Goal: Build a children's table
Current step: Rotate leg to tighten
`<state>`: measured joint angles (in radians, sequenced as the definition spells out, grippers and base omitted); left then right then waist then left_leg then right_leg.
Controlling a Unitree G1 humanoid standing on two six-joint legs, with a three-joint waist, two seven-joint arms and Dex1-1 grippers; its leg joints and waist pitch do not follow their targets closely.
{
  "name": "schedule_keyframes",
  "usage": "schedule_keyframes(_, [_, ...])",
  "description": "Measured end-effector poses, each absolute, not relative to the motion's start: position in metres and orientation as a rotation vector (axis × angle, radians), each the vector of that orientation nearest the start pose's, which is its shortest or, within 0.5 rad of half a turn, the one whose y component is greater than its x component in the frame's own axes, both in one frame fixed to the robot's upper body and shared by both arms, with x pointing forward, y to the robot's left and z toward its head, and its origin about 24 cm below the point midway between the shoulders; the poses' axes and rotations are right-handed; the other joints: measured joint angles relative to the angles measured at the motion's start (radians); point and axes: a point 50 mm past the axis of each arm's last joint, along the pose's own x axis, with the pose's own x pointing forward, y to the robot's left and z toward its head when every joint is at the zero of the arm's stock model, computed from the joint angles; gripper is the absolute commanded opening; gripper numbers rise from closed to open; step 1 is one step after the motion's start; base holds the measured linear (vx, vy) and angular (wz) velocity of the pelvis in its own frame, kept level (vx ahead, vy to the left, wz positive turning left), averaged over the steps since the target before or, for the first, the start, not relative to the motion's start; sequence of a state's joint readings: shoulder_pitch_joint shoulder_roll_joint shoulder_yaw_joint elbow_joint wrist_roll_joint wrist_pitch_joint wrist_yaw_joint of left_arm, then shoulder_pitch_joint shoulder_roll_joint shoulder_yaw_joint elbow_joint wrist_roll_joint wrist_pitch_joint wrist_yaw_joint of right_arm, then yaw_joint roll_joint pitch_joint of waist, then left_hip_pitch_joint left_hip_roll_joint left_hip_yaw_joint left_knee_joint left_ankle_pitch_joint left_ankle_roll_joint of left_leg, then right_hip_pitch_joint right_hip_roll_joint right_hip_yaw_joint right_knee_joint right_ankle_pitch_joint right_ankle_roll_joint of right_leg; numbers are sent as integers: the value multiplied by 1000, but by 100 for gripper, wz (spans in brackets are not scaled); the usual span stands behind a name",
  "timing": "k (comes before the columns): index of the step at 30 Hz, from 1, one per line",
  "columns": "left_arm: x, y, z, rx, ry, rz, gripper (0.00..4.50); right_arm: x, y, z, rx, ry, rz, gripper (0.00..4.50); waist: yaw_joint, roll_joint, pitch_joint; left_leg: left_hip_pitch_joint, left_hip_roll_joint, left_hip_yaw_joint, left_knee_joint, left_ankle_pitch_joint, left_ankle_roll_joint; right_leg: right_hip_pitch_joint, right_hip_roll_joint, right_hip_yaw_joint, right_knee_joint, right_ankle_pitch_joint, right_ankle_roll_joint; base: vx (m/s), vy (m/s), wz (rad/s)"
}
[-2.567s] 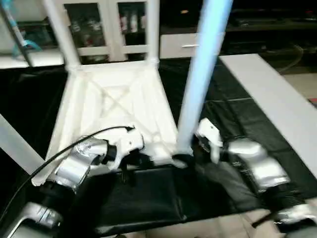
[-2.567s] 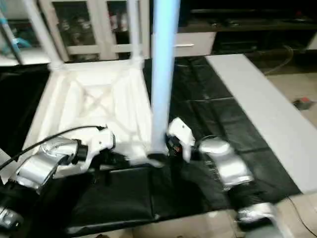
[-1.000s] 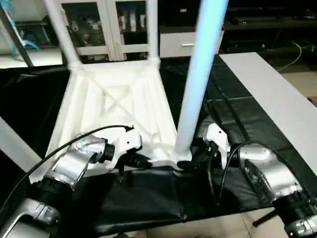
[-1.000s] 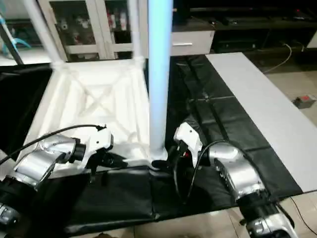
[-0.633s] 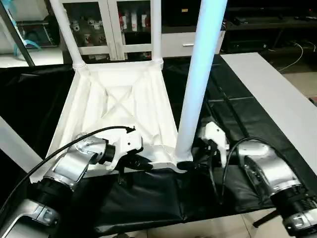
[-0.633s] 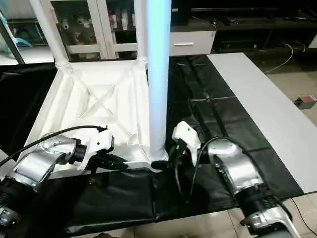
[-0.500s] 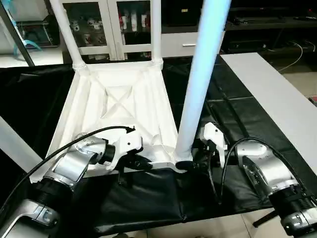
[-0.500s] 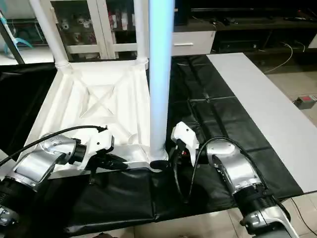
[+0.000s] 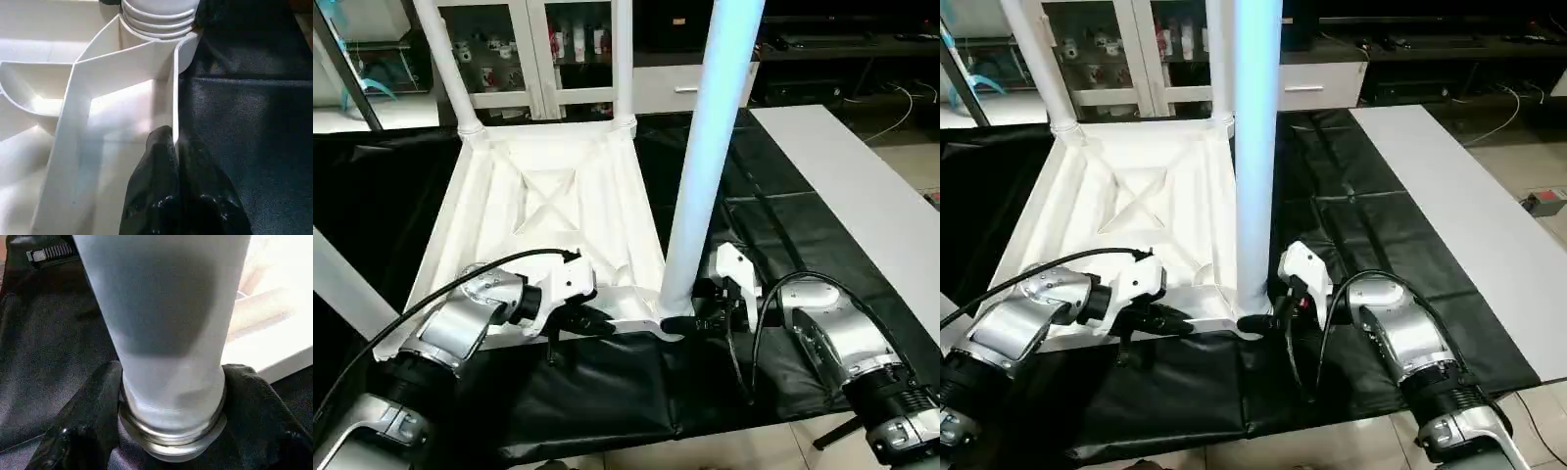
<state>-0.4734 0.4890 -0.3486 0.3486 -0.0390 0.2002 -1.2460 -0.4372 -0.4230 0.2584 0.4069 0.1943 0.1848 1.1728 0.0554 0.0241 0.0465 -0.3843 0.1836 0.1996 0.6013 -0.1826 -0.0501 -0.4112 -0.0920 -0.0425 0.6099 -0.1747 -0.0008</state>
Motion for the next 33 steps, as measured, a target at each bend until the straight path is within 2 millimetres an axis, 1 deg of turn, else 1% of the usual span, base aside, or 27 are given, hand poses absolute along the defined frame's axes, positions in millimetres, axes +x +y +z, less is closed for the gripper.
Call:
schedule_keyframes(3, [296, 144, 52, 434, 496, -1362, 0, 296, -142, 44, -163, 366, 1243, 272, -1, 0, 0, 1, 0, 0, 0, 0, 0, 0, 0, 0, 0, 0, 0, 0, 0, 0])
schedule_keyframes(4, [299, 142, 52, 433, 490, -1340, 0, 298, -139, 42, -159, 348, 1195, 271, -4, 0, 0, 2, 0, 0, 0, 0, 0, 1, 0, 0, 0, 0, -1, 0, 0, 0])
schedule_keyframes(5, [302, 143, 51, 433, 488, -1312, 0, 302, -135, 40, -151, 336, 1145, 271, -9, 0, 0, 2, 0, 0, 0, 0, 0, 1, 0, 0, 0, 0, 0, 0, 0, 0])
schedule_keyframes(7, [312, 142, 51, 436, 477, -1229, 0, 312, -125, 35, -109, 306, 980, 270, -28, 0, 0, 3, 0, -1, 0, 0, -1, 0, 0, -1, 0, 0, 1, 0, 0, 0])
schedule_keyframes(9, [318, 139, 50, 436, 465, -1183, 0, 317, -117, 33, -83, 289, 872, 270, -35, 0, 0, 2, -1, -3, 0, 0, -1, -2, 0, -2, -1, -1, 2, 0, 0, 0])
schedule_keyframes(10, [323, 135, 50, 436, 453, -1148, 0, 322, -113, 32, -70, 281, 788, 270, -41, 0, 0, 2, -1, -3, 0, 0, -1, -2, 0, -1, -1, -1, 2, 0, 0, 0])
schedule_keyframes(12, [328, 131, 49, 441, 444, -1112, 0, 328, -107, 32, -63, 277, 698, 270, -49, 0, 0, 1, -2, -3, 0, 0, -1, -3, 0, 0, -1, -1, 2, 0, 0, 0])
schedule_keyframes(14, [333, 128, 49, 437, 437, -1076, 0, 332, -96, 30, -43, 265, 606, 270, -53, -1, -1, 1, -2, -3, 0, 0, -1, -4, 0, 0, -1, 0, 1, 0, 0, 0])
schedule_keyframes(16, [340, 127, 50, 444, 440, -1033, 0, 337, -85, 30, -26, 256, 478, 270, -59, -3, -1, 0, -2, -3, 0, 0, -1, -5, 0, 0, -1, 0, 1, 0, 0, 0])
schedule_keyframes(21, [346, 118, 50, 429, 424, -987, 0, 339, -67, 28, -19, 221, 308, 269, -53, -11, -2, -1, -2, -3, 0, 0, -1, -6, 0, 0, -1, 0, 0, 0, 0, 0])
schedule_keyframes(23, [346, 117, 51, 430, 422, -985, 0, 338, -63, 28, -20, 210, 278, 269, -51, -11, -2, 0, -3, -2, 0, 0, -1, -5, 0, 1, -1, 2, -3, 0, 0, 0])
schedule_keyframes(27, [347, 118, 52, 432, 418, -987, 0, 338, -62, 28, -12, 192, 288, 269, -50, -12, -2, 0, -2, -2, -1, 0, -1, -6, 0, 1, -1, 3, -4, 0, 0, 0])
schedule_keyframes(28, [347, 118, 52, 433, 417, -989, 0, 338, -63, 28, -10, 190, 295, 325, -50, -13, -2, 0, -2, -2, -1, 0, -1, -6, 0, 0, -1, 3, -4, 0, 0, 0])
schedule_keyframes(29, [347, 118, 52, 434, 417, -990, 0, 339, -64, 28, -10, 188, 303, 338, -50, -13, -1, 0, -2, -2, -2, 0, -1, -6, 0, 0, -1, 2, -3, 0, 0, 0])
schedule_keyframes(30, [347, 119, 52, 435, 416, -991, 0, 339, -64, 28, -12, 185, 317, 338, -51, -14, -1, 0, -2, -2, -2, 0, -1, -6, 0, 0, -1, 2, -3, 0, 0, 0])
schedule_keyframes(31, [347, 121, 53, 443, 414, -991, 0, 339, -66, 28, -11, 183, 341, 356, -50, -15, 0, 0, -2, -2, -2, 0, -1, -6, 0, 0, -1, 2, -3, 0, 0, 0])
schedule_keyframes(32, [346, 122, 54, 449, 414, -991, 0, 338, -69, 29, -7, 183, 361, 356, -50, -16, 1, -1, -2, -2, -2, 0, -1, -6, 0, 0, -1, 2, -3, 0, 0, 0])
schedule_keyframes(33, [346, 124, 54, 452, 413, -995, 0, 338, -72, 30, 1, 185, 387, 366, -51, -16, 1, -1, -2, -2, -2, 0, -1, -6, 0, 0, -1, 2, -3, 0, 0, 0])
